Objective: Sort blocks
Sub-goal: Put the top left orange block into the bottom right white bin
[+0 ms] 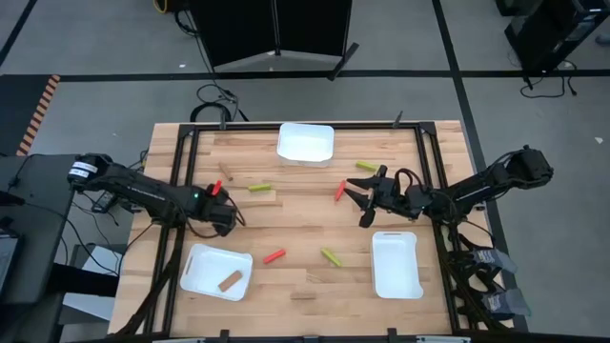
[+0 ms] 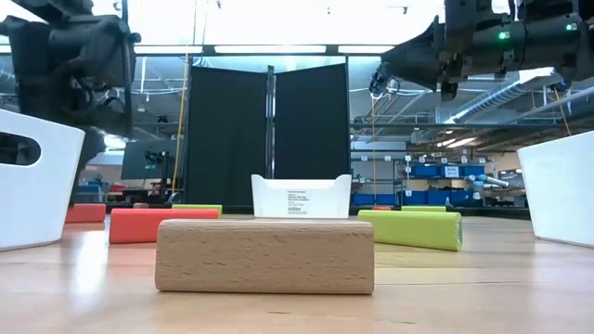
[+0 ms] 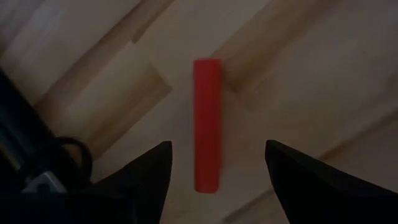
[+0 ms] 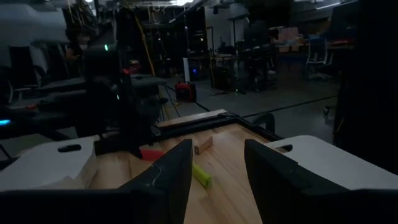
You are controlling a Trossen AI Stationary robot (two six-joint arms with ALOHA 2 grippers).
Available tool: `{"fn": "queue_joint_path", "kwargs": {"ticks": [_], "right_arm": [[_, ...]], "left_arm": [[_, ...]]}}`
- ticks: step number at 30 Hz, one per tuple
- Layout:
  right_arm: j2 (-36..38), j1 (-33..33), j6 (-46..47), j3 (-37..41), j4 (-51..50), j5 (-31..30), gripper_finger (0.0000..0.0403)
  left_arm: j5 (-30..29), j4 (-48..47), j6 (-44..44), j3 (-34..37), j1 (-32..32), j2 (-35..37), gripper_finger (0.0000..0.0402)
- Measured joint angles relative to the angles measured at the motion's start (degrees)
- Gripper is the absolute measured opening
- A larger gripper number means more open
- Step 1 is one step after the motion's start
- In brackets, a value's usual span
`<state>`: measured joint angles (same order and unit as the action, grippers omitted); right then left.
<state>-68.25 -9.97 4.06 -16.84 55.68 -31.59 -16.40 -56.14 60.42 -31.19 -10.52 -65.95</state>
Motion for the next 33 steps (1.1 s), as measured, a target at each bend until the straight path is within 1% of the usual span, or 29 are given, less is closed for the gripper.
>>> {"fn": "queue_joint_path", "kwargs": {"ticks": [4,8,10,12,16,17,20,22,25,26,30,33], "right_arm": [[0.0,-0.8,-1.4,-0.9,-0.1,0.1,0.0158],[0.0,-1.3,-1.5,-1.2,0.0,0.0,0.0158],[0.0,-1.3,-1.6,-1.2,0.0,-0.2,0.0158],[0.0,-1.3,-1.4,-1.2,0.1,-0.3,0.0158],[0.0,-1.3,-1.3,-1.2,0.3,-0.4,0.0158],[0.0,-1.3,-1.3,-1.2,0.4,-0.4,0.0158],[0.0,-1.3,-1.6,-1.2,0.9,-0.5,0.0158],[0.1,-1.3,-1.7,-1.2,1.6,-0.5,0.0158],[0.4,-1.3,-2.6,-1.3,2.5,-0.5,0.0158],[0.7,-1.3,-2.8,-1.7,2.5,-0.5,0.0158],[1.1,-1.3,-5.3,-4.9,2.3,-0.5,0.0158],[1.6,-1.5,-9.0,-8.6,1.9,-0.5,0.0158]], "left_arm": [[-0.2,4.0,0.4,3.0,0.4,0.0,0.0262],[0.9,9.8,0.6,6.3,0.8,0.2,0.0232],[1.0,10.7,1.3,6.7,0.8,0.2,0.0203],[0.8,11.4,1.3,6.7,0.8,0.3,0.0164],[0.6,12.3,1.3,6.8,0.8,0.5,0.0067],[0.6,12.4,1.3,6.8,0.8,0.5,0.0059],[0.0,13.3,0.5,6.8,0.8,0.6,0.0064],[-1.7,14.2,-0.8,5.9,0.4,0.7,0.0064],[-5.6,20.6,-5.5,1.8,0.0,0.9,0.0064],[-5.9,24.0,-8.2,0.5,0.1,0.8,0.0064],[-5.2,39.2,-18.7,-5.0,1.1,-4.5,0.0064],[-5.1,45.9,-25.8,-11.2,1.5,-11.7,0.0064]]}}
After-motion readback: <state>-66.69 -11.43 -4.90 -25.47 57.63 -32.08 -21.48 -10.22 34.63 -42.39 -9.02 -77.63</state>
